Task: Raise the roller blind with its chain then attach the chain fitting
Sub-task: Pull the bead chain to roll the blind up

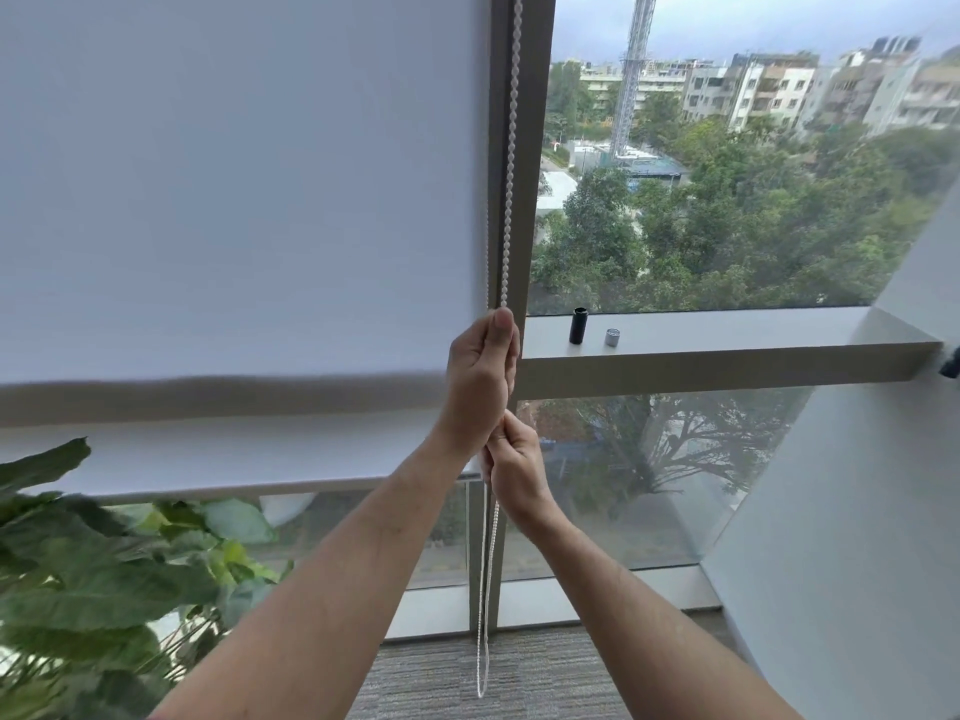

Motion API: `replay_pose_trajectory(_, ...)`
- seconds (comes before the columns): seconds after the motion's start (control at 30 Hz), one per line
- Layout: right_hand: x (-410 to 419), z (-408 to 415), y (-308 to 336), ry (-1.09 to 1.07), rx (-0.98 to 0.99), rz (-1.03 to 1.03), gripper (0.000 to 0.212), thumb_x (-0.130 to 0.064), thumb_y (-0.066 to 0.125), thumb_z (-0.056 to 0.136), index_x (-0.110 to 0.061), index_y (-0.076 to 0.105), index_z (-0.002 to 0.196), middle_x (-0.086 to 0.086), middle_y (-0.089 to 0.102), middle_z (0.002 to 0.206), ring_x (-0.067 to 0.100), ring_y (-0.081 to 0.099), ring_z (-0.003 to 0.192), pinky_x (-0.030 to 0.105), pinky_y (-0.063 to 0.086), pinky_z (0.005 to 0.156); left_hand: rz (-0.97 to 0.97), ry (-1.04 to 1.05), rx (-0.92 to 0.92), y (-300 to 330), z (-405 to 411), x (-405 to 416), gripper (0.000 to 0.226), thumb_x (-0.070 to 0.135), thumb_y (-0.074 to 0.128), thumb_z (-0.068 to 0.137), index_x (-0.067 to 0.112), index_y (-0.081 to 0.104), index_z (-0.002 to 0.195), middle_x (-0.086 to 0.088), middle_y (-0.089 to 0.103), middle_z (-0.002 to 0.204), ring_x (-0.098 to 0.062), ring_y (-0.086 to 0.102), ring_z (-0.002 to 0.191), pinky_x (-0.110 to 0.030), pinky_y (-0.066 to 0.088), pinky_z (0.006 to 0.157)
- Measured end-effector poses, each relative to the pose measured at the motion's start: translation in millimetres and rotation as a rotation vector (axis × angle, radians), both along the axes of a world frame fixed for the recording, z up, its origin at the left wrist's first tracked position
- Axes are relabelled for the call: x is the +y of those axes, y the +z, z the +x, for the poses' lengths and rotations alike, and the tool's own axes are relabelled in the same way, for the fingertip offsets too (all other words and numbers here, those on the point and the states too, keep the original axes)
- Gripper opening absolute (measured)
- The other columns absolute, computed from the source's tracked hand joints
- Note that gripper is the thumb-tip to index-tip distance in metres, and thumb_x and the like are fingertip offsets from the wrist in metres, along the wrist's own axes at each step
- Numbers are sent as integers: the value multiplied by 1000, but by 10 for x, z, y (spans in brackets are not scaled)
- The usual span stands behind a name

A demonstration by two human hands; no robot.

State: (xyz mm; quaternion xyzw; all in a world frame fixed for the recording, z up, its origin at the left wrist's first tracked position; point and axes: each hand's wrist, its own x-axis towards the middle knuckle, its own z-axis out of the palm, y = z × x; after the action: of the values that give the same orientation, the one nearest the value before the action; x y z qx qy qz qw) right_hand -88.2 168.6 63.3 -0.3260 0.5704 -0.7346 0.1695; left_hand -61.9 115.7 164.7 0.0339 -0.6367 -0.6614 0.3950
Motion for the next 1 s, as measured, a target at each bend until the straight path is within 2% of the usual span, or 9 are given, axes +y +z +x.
replay_pose_trajectory(0.1, 58, -86, -149, 58, 57, 136, 31, -25, 49, 96, -5, 52, 72, -14, 44, 56, 5, 35, 53, 25, 29, 53, -30, 66, -67, -283, 41, -55, 41, 37, 43, 100, 27, 46, 60, 12, 33, 49, -9, 27, 44, -26, 21, 41)
replay_pose_trajectory(0.2, 138, -211, -85, 137, 111, 239, 17, -30, 58, 90, -15, 63, 82, -1, 57, 70, 12, 50, 67, 31, 40, 64, -40, 122, -116, -500, 112, -143, 40, 35, 44, 99, 24, 46, 60, 11, 35, 51, -9, 30, 47, -24, 27, 46)
replay_pose_trajectory(0.27, 182, -295, 88, 150, 57, 191, 21, -27, 58, 84, -18, 69, 99, 2, 67, 84, 16, 60, 81, 33, 47, 75, -38, 143, -124, -597, 160, -212, 40, 32, 44, 99, 19, 48, 61, 10, 39, 51, -9, 35, 47, -25, 31, 48)
replay_pose_trajectory(0.37, 139, -353, 515, 152, 6, 58, 33, -25, 48, 90, -7, 66, 112, 10, 67, 95, 24, 62, 90, 38, 49, 84, -66, 122, -115, -718, 192, -255, 43, 21, 41, 103, 30, 60, 66, 16, 52, 51, 2, 44, 48, -14, 38, 50)
replay_pose_trajectory(0.53, -87, -239, 1211, 194, 108, -145, 41, -29, 29, 107, -2, 58, 119, 12, 62, 89, 23, 60, 72, 35, 52, 66, -54, 111, -209, -961, 169, -188, 40, 30, 42, 99, 28, 47, 60, 13, 39, 50, -4, 32, 48, -26, 27, 49)
replay_pose_trajectory(0.63, -207, -175, 1362, 121, 87, -215, 34, -25, 30, 109, -12, 61, 99, 0, 48, 65, 10, 37, 50, 26, 27, 44, -82, 97, -268, -1089, 186, -150, 40, 33, 40, 100, 27, 46, 60, 13, 39, 51, -6, 32, 49, -24, 27, 49)
replay_pose_trajectory(0.73, -260, -184, 1215, 21, 102, -237, 35, -19, 34, 109, -17, 52, 79, -13, 36, 55, 5, 27, 47, 20, 22, 42, -74, 47, -286, -1210, 210, -116, 40, 34, 41, 99, 25, 46, 61, 13, 39, 53, -7, 32, 50, -24, 26, 50)
replay_pose_trajectory(0.9, -214, -198, 952, -45, 159, -180, 37, -25, 40, 105, -30, 53, 70, -16, 38, 54, 4, 30, 49, 17, 26, 44, -140, -71, -334, -1391, 307, -63, 43, 51, 41, 96, 22, 58, 70, 2, 40, 58, -15, 36, 54, -34, 29, 51)
replay_pose_trajectory(1.0, -183, -211, 841, -91, 191, -154, 36, -29, 40, 104, -32, 53, 70, -17, 39, 55, 4, 32, 50, 17, 28, 45, -185, -52, -383, -1401, 306, -163, 45, 56, 36, 95, 28, 70, 85, -7, 60, 78, -16, 55, 74, -34, 44, 71)
